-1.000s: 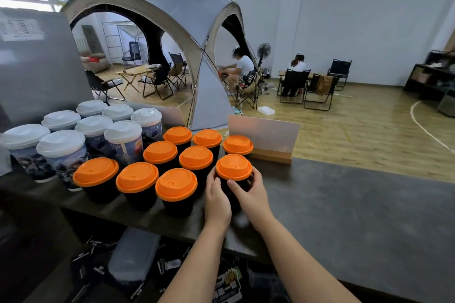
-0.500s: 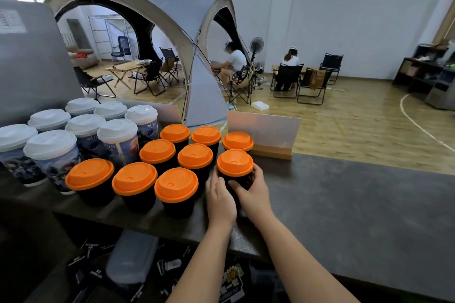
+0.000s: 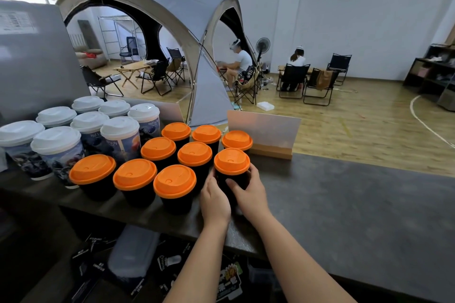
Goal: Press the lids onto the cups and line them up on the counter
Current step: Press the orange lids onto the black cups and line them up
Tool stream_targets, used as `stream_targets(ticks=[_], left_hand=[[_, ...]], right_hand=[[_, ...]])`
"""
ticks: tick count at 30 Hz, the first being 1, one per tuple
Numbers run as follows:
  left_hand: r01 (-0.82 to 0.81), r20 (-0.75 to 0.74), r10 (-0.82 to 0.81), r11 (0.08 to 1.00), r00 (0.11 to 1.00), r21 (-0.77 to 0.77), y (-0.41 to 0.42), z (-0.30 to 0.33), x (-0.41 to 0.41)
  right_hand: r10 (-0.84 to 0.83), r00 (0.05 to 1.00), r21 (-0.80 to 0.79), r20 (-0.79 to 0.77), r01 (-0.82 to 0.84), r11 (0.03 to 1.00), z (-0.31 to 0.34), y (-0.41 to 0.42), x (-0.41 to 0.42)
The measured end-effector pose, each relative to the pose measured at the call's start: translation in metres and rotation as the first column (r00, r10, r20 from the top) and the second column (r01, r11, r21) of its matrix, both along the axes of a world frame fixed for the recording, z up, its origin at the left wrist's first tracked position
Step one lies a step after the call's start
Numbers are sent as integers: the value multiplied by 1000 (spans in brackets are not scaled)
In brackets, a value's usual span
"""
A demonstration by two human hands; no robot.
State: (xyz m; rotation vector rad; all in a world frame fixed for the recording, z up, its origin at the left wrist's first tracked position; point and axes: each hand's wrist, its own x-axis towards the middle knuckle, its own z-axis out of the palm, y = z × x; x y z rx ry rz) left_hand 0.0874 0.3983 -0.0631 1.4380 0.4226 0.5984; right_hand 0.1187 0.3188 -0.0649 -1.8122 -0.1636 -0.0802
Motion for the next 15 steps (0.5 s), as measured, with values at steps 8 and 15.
stream_targets(ticks=[8,15], left_hand=[[-31,1,31,999,1000,32,0,1,-1],[-50,-23,50,999,998,0,2,-4,3]], right_hand=[[2,1000,-29,25,-2,1000,-2,1,0],[10,1000,-12,25,-9,1000,-5,0,2]])
